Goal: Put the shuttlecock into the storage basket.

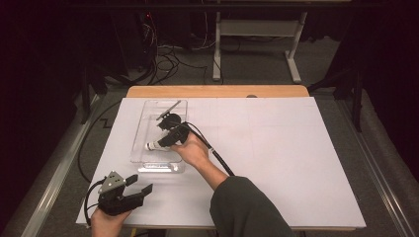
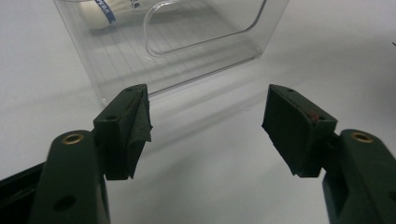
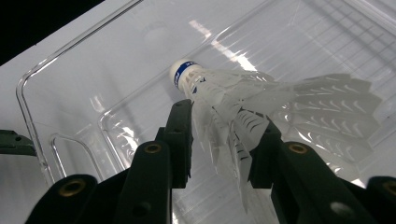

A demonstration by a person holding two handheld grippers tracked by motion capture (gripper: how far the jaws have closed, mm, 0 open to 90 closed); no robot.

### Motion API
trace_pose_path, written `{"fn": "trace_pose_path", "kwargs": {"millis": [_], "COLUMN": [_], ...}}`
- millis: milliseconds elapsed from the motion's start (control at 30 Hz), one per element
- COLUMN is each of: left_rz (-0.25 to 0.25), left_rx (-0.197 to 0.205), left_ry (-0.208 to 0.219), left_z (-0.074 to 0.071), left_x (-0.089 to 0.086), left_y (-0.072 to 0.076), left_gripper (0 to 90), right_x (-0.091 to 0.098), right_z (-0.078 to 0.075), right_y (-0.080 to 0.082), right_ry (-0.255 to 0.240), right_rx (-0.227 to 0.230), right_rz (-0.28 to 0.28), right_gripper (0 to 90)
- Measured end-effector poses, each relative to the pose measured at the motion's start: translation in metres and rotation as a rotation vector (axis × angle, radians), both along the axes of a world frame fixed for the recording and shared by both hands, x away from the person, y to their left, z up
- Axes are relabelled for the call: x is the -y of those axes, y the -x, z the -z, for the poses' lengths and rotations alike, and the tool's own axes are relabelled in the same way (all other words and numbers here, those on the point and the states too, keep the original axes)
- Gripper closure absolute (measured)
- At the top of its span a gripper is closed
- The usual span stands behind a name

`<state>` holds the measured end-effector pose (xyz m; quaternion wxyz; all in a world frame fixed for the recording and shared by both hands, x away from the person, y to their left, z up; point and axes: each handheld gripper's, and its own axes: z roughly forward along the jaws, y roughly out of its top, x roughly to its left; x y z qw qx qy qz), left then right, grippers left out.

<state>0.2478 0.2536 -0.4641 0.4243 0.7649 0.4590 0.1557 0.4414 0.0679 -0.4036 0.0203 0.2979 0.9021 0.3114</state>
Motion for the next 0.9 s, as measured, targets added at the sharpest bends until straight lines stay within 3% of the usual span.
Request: {"fn": "trace_pose_path", "kwargs": {"millis": [900], "left_rz": [0.001], "left_rx": [0.007], "left_ry": [-0.007], "left_z": [-0.001], "left_x": [0.000], "left_y": [0.001], "left_gripper": [33.3], "right_x": [0.011], "right_z": [0.004], "right_y": [0.005], "right_ry": [-0.034], "right_rx": [-0.035], "right_rz": [0.025], "right_gripper": [66.9]}}
